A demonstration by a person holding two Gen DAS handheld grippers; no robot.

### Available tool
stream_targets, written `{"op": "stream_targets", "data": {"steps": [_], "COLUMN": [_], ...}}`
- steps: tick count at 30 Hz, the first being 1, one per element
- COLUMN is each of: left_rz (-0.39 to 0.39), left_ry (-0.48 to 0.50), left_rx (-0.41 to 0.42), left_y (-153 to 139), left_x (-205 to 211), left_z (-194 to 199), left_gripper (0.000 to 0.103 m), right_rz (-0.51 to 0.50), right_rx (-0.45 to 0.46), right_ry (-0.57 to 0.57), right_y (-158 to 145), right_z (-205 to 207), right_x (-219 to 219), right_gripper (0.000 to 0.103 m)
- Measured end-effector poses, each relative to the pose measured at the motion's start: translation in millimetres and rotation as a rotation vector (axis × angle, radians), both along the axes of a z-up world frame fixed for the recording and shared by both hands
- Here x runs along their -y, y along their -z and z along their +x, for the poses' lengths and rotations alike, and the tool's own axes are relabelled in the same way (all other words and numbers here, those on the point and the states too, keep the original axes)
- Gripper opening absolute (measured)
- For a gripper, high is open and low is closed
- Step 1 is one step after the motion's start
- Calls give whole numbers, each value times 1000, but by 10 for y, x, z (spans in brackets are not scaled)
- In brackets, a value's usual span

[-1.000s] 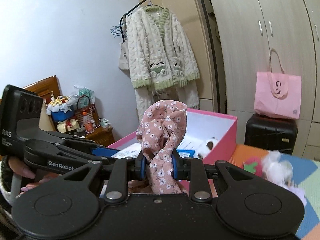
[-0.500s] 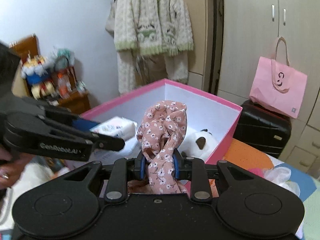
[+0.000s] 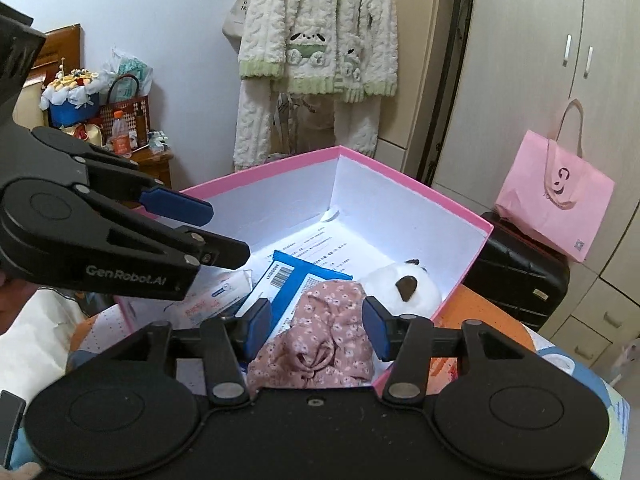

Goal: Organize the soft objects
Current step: 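Lower the cloth into the shoebox with the right gripper while the left gripper lowers the packet in, opening both, then withdraw both grippers from the shoebox toward the orange sponge and white bath puff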

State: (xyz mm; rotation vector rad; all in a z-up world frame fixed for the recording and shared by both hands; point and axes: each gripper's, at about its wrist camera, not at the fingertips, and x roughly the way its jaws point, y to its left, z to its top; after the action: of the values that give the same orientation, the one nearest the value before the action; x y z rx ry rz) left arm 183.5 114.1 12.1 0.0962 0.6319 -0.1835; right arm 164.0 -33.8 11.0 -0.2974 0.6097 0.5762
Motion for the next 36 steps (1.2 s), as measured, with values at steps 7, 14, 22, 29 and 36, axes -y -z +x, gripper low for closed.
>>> {"op": "stream_targets", "data": {"steps": [7,14,22,29,36], "left_rz": [10,35,39,23,30], "left_ry": [82,141,211,268,322], "left_rx": [29,55,76,60,43], "left_y": [-142,-346,-527,-543,-486], "left_x": [9,72,145,291,541], "left_z": [-302,-605,-937,-1114,-1209], "left_gripper": [50,53,57,58,58], "right_rz": [-32,-31,-21,34,89], "right_rx": [40,65,90,107,97], "right_ry": [-20,-35,-25,34,168], "right_y": [-141,-332,-511,-589,-548], "right_z": [-294,-620,-1005,-1285,-1414], "right_x": [19,108,334,798,1385], "right_gripper": [56,56,58,61,61]}}
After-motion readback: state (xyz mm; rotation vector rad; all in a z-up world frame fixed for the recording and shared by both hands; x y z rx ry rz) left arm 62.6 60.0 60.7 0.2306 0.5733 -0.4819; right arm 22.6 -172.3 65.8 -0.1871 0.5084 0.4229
